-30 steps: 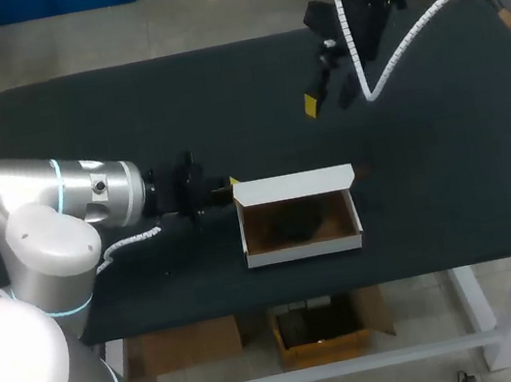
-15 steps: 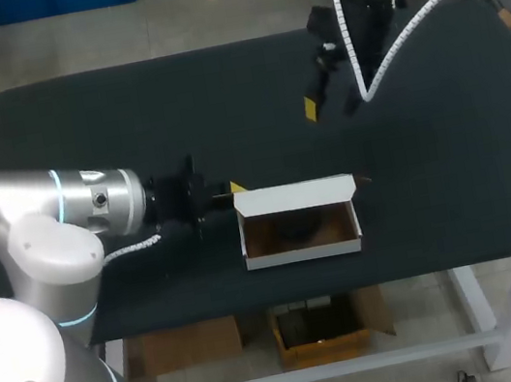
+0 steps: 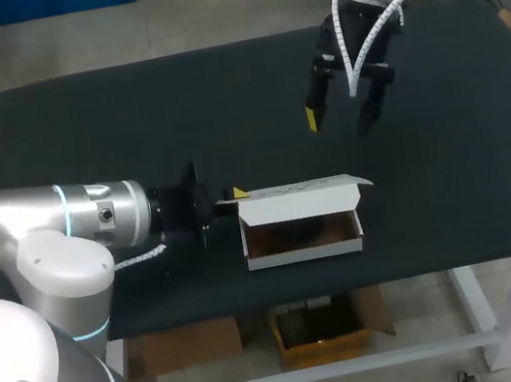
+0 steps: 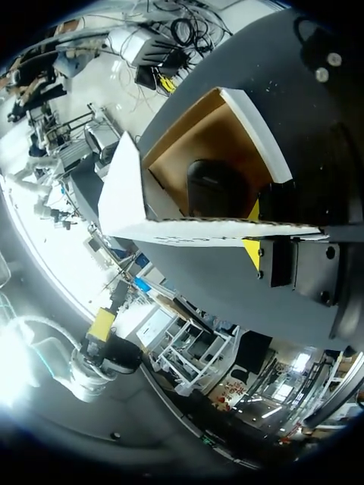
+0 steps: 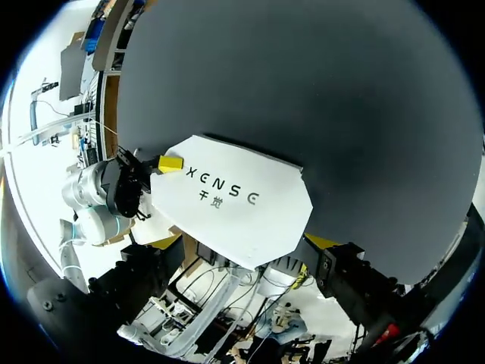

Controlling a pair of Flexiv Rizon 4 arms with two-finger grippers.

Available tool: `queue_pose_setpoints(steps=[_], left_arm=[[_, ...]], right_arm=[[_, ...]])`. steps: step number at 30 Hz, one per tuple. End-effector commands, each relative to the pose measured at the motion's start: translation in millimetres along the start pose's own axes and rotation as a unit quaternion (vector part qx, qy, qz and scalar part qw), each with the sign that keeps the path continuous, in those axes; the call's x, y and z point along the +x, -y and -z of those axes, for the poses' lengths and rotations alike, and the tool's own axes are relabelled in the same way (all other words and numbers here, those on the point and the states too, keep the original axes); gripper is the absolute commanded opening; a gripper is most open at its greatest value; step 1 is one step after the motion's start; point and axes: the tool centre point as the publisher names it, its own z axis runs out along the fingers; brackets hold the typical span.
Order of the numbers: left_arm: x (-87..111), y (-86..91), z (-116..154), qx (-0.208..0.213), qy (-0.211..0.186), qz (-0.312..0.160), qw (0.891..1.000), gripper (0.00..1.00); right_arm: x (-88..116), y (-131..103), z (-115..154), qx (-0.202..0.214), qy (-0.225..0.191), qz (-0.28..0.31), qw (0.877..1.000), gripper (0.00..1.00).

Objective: Assemble the packaging by folding the flat box into shape, placing the metal phone stand inside, and closing the box properly

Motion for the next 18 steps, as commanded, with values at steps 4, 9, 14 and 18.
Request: queue_pose_setpoints(steps=[4, 9, 14, 18], left_arm=[[9.0, -0.7, -2.0, 0.001, 0.010, -0.004, 1.000, 0.00], [9.7, -0.7, -2.8, 0.003, 0.011, -0.008, 1.000, 0.00], [10.1, -0.1, -2.8, 0.005, 0.014, -0.013, 1.000, 0.00], [11.8, -1.2, -2.8, 0.007, 0.018, -0.018, 1.000, 0.00]], right_arm=[[-13.0, 10.6, -9.4, -0.022, -0.019, -0.005, 1.000, 1.00], [-13.0, 10.6, -9.4, -0.022, -0.019, -0.005, 1.000, 1.00], [-9.0, 6.7, -10.1, -0.009, -0.001, -0.019, 1.000, 1.00], [-6.0, 6.1, -16.7, 0.025, 0.000, -0.048, 0.999, 1.00]])
